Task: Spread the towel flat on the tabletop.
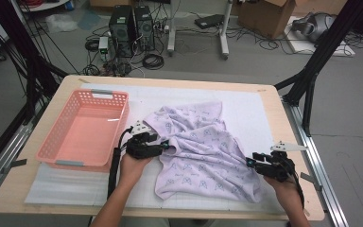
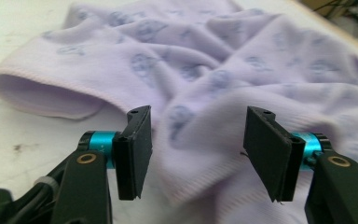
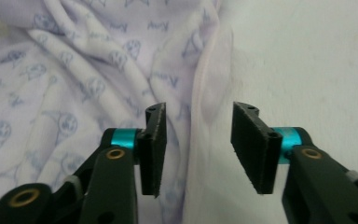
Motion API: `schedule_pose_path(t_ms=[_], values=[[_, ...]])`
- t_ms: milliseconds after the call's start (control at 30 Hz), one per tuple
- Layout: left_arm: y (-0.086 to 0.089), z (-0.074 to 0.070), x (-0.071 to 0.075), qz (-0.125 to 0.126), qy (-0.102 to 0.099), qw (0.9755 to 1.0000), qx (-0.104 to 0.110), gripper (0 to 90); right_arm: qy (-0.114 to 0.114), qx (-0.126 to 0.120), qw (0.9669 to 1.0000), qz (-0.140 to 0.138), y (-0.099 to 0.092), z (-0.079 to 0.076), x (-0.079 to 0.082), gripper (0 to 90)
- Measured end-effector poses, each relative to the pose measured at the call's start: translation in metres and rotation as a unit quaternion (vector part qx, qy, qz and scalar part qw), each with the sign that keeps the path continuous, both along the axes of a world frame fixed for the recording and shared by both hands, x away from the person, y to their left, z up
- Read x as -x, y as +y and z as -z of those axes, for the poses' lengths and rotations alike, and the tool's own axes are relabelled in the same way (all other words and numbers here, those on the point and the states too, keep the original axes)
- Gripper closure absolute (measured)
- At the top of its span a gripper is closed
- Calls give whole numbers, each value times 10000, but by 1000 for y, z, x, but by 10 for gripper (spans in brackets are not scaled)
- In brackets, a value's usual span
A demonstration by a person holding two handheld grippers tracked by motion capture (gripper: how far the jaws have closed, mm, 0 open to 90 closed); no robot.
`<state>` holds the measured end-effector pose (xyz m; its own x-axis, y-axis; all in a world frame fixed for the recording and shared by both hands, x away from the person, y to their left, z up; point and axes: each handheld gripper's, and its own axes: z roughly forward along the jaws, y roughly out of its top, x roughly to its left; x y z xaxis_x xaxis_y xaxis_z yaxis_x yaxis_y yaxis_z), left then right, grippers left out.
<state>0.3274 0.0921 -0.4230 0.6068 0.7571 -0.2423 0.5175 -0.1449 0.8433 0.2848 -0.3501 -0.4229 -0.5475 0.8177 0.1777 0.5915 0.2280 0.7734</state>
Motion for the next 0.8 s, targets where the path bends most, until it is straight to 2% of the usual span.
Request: schedule_pose_path(t_ms=[100, 133, 167, 233, 333, 400, 433, 467, 500, 533, 567, 600, 633, 667, 733, 800], values=[[3, -3, 9, 242, -90, 9996, -123, 409, -204, -62, 9998, -39, 7, -1, -6, 462], [2, -1, 12, 304, -106, 9991, -267, 400, -264, -76, 9996, -70, 9, -1, -8, 457], [1, 2, 14, 347, -96, 9984, -430, 394, -250, -76, 9996, -97, 12, 0, -11, 447], [-1, 8, 16, 336, -14, 9976, -602, 392, -175, 42, 9998, -91, 15, 2, -14, 447], [-4, 19, 16, 383, 140, 9968, -680, 381, -55, 322, 9995, -25, 16, 6, -18, 452], [-7, 26, 16, 432, 215, 9957, -792, 368, 26, 460, 9989, -22, 16, 12, -17, 484], [-10, 29, 18, 412, 163, 9955, -835, 376, 117, 505, 9986, -51, 17, 16, -17, 533], [-13, 28, 21, 370, 38, 9941, -1015, 387, 185, 606, 9979, -150, 19, 20, -17, 650], [-16, 28, 23, 390, -75, 9925, -1155, 503, 77, 722, 9972, -188, 21, 22, -16, 718], [-16, 26, 21, 506, -12, 9927, -1091, 681, -2, 701, 9971, -290, 21, 22, -16, 820], [-18, 25, 19, 486, 50, 9926, -1116, 850, -23, 719, 9970, -273, 23, 22, -19, 831], [-19, 24, 15, 419, 32, 9922, -1170, 853, -45, 761, 9967, -261, 25, 21, -23, 839], [-18, 23, 12, 239, -24, 9934, -1119, 858, -124, 820, 9963, -213, 26, 20, -26, 844], [-16, 23, 8, 40, -18, 9949, -1005, 861, -212, 817, 9963, -158, 27, 20, -31, 846], [-10, 21, -1, -187, 42, 9963, -835, 863, -343, 871, 9956, 6, 27, 16, -40, 849], [-9, 19, -9, -335, -40, 9961, -815, 863, -477, 778, 9957, 167, 25, 11, -47, 851]])
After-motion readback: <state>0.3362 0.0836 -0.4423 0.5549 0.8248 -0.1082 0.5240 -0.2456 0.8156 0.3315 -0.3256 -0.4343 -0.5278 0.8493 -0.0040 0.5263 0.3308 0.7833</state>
